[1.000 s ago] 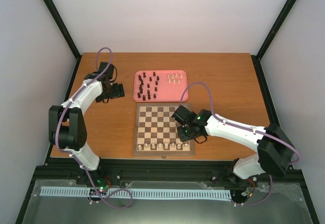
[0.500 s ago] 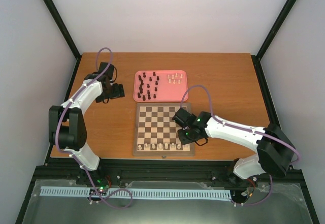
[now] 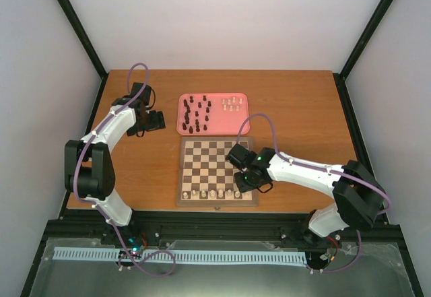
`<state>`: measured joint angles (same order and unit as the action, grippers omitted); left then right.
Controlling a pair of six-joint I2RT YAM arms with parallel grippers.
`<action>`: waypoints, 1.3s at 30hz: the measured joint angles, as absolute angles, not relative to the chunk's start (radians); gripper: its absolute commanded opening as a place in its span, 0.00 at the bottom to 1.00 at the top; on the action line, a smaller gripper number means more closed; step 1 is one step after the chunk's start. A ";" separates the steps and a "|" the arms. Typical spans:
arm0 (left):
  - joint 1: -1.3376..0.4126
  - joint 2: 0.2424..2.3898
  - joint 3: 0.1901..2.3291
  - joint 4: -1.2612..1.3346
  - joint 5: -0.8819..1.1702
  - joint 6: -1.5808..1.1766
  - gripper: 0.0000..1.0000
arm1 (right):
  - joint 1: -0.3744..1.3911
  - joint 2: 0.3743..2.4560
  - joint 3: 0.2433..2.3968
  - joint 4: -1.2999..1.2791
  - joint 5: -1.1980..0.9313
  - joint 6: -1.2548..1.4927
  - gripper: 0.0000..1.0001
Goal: Set up the chess pieces on the board
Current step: Place the chess piece on the chessboard.
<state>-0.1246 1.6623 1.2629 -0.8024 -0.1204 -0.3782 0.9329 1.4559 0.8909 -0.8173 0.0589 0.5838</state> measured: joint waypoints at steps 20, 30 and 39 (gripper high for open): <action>-0.125 1.662 1.263 -0.802 -0.120 -0.378 1.00 | 0.933 1.471 0.904 -0.815 0.059 0.562 0.21; -0.125 1.662 1.263 -0.802 -0.120 -0.378 1.00 | 0.935 1.471 0.912 -0.820 0.059 0.554 0.29; -0.125 1.662 1.263 -0.802 -0.120 -0.378 1.00 | 0.937 1.475 0.986 -0.849 0.077 0.550 0.35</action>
<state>-0.1246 1.6623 1.2629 -0.8017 -0.1200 -0.3782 0.9367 1.4746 0.9855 -0.8486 0.0769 0.5499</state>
